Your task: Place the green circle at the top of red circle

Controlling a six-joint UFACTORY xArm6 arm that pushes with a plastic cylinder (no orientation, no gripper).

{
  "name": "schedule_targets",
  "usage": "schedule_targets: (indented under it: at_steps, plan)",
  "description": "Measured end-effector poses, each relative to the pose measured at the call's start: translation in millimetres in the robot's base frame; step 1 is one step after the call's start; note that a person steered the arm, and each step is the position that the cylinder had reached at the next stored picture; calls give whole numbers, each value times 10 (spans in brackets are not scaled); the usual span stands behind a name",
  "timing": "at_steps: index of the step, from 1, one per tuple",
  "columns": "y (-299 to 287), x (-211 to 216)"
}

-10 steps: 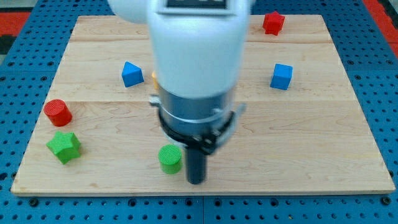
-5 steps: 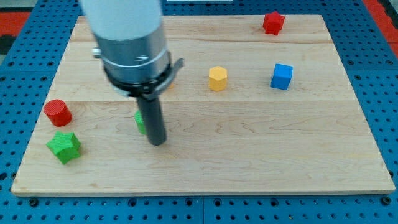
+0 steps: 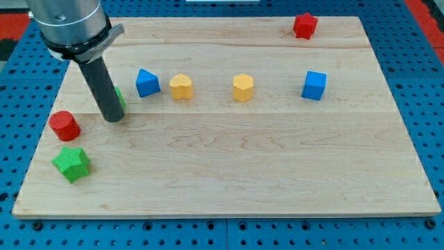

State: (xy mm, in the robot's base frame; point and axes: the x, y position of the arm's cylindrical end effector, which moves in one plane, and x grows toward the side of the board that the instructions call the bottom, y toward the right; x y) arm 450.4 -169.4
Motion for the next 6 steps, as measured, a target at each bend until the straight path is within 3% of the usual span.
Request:
schedule_targets:
  at_steps: [1,4,6]
  plan:
    - [492,-200]
    - [-292,-350]
    - [-323,-381]
